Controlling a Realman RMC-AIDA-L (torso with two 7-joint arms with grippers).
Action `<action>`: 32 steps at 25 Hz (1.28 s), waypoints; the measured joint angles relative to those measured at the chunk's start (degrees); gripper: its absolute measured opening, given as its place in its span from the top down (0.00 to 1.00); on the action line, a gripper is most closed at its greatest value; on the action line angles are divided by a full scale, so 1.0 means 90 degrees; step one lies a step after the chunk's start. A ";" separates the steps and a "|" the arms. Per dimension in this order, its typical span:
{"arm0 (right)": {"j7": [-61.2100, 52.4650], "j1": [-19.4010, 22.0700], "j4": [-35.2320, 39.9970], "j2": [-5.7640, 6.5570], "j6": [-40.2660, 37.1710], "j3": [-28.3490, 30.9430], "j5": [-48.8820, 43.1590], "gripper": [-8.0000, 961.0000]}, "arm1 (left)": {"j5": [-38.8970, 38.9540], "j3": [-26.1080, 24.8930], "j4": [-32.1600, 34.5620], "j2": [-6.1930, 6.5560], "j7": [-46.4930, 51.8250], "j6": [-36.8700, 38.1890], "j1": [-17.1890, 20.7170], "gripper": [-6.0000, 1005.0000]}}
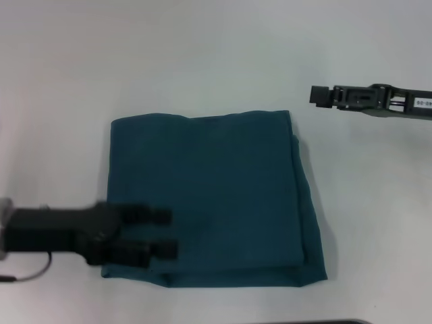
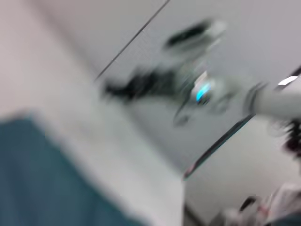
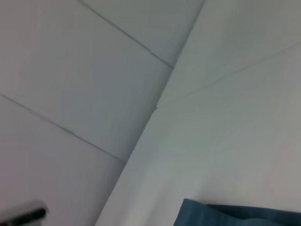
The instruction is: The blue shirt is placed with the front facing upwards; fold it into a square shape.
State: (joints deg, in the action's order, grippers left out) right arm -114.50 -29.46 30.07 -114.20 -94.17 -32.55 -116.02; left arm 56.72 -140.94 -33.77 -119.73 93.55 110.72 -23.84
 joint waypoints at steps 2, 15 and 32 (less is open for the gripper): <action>0.0223 0.0048 0.0076 0.0000 -0.0184 0.0000 -0.0001 0.36 | 0.0288 -0.0339 -0.0070 0.0037 -0.0171 0.0461 -0.0014 0.07; 0.1749 0.0023 0.0553 -0.0363 -0.0435 -0.0305 -0.0243 0.36 | 0.0425 -0.0565 -0.0787 0.0208 -0.0234 0.0121 0.0030 0.07; 0.1732 -0.0384 0.1285 -0.0554 -0.0258 -0.1053 -0.0296 0.36 | 0.0293 -0.0506 -0.0765 0.0229 -0.0304 0.0070 0.0058 0.07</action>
State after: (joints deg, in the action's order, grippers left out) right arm -98.91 -32.92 41.63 -119.19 -96.50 -42.03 -118.68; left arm 59.35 -145.49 -40.65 -117.66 90.81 111.35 -23.32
